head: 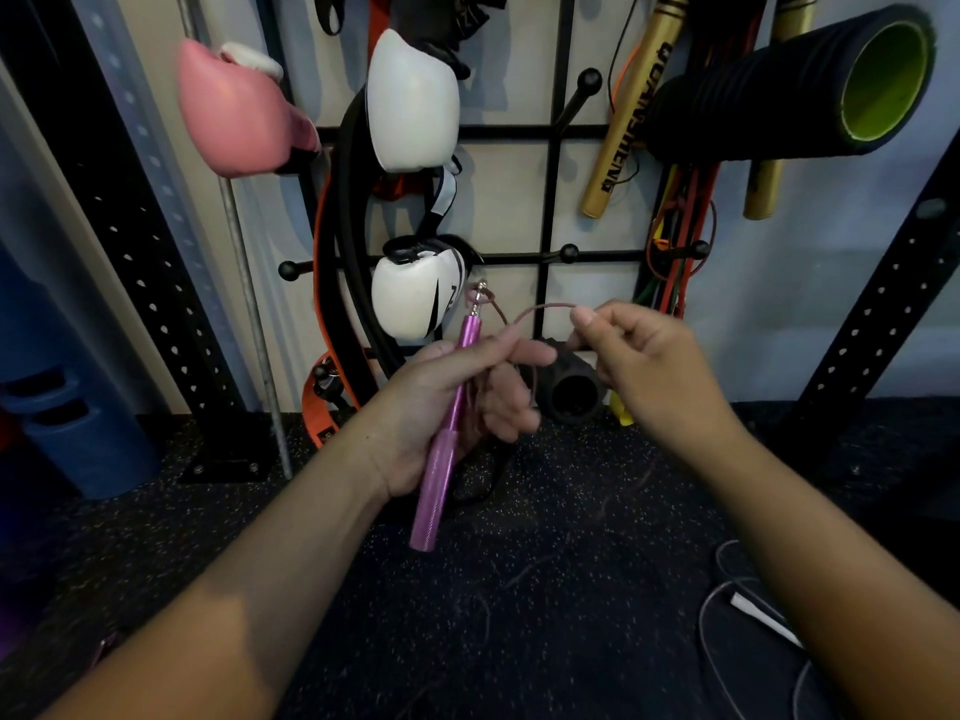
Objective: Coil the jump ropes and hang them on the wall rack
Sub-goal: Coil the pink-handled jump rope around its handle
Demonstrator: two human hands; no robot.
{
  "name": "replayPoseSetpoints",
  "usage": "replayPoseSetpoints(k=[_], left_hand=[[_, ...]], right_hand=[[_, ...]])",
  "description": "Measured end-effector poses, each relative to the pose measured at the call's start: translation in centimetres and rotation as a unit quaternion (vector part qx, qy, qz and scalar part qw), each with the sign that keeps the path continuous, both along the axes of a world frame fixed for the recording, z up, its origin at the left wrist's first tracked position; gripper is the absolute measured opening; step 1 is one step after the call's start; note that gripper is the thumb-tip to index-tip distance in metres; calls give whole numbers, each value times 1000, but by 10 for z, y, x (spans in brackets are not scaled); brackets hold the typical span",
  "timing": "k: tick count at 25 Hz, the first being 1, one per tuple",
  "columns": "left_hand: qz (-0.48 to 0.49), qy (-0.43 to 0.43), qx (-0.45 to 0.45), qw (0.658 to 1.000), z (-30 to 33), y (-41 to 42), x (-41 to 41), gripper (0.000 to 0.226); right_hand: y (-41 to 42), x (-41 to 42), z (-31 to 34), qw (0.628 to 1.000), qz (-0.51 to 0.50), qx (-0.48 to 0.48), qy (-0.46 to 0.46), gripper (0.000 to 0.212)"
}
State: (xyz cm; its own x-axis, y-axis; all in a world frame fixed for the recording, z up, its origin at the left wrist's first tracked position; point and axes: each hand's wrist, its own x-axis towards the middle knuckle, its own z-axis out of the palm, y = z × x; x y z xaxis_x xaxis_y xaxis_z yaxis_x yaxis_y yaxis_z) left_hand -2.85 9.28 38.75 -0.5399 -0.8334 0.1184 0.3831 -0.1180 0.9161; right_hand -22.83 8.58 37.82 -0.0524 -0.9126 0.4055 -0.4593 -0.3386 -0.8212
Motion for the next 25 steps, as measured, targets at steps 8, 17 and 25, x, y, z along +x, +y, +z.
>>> replayPoseSetpoints(k=[8, 17, 25], left_hand=[[171, 25, -95, 980, 12, -20, 12, 33], [43, -379, -203, 902, 7, -8, 5, 49], [26, -164, -100, 981, 4, -7, 8, 37]], right_hand=[[21, 33, -15, 937, 258, 181, 150, 30], [25, 7, 39, 977, 79, 62, 189, 35], [14, -3, 30, 996, 22, -27, 88, 33]])
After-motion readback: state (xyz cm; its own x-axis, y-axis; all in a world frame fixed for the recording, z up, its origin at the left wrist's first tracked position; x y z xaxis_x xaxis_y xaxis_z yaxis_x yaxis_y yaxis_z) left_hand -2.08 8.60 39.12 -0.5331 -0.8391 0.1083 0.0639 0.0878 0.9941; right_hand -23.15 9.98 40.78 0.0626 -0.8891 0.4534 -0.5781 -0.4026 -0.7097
